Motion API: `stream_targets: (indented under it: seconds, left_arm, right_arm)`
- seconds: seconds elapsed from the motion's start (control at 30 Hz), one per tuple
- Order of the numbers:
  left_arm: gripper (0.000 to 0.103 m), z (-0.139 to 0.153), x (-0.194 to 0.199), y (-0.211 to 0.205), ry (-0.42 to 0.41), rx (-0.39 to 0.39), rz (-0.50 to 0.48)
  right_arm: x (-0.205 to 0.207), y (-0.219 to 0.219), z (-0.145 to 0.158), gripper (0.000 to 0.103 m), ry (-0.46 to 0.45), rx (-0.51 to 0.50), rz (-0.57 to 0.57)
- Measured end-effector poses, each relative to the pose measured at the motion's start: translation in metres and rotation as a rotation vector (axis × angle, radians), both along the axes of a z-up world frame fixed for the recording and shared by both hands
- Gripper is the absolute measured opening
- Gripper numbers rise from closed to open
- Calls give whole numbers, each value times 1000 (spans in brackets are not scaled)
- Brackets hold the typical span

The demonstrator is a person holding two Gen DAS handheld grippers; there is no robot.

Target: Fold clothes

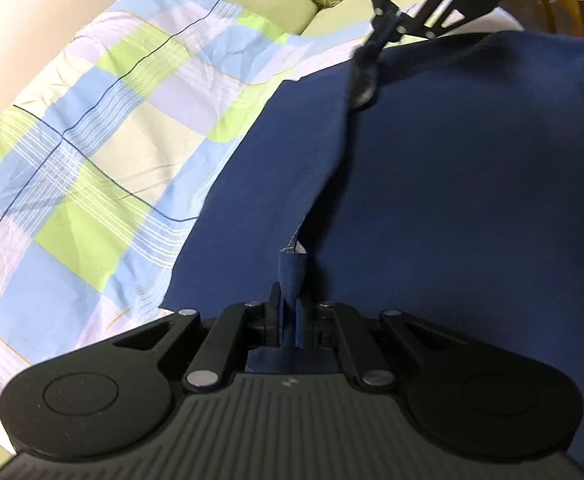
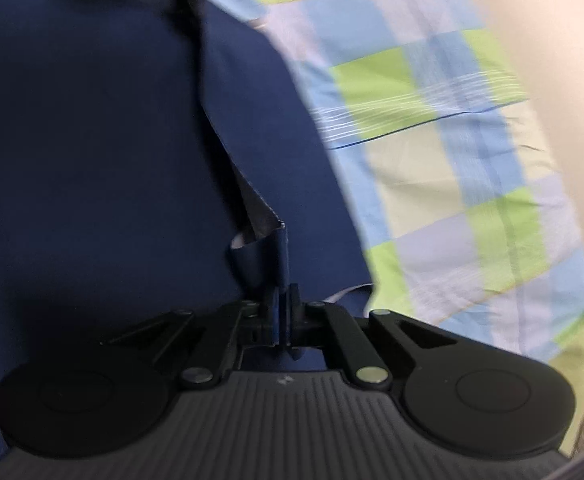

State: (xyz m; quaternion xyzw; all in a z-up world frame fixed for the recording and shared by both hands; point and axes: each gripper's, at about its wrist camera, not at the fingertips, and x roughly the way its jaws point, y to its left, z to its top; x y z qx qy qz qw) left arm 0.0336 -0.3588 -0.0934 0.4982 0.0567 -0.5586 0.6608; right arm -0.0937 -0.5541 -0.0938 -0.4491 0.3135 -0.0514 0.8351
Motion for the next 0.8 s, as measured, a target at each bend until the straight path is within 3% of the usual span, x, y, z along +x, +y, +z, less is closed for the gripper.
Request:
stream_targets:
  seconds: [0.2, 0.33, 0.57, 0.8]
  left_arm:
    - [7, -21, -4, -5, -18, 44, 5]
    - [31, -11, -7, 12, -42, 31, 38]
    - [48, -3, -52, 78, -62, 13, 57]
    - [48, -9, -96, 111, -28, 6, 57]
  right_arm:
    - [-15, 8, -26, 1, 72, 11, -20]
    - [-26, 11, -16, 17, 58, 21, -53]
    - [-85, 36, 8, 30, 13, 105, -123]
    - [-167, 72, 8, 41, 64, 137, -194]
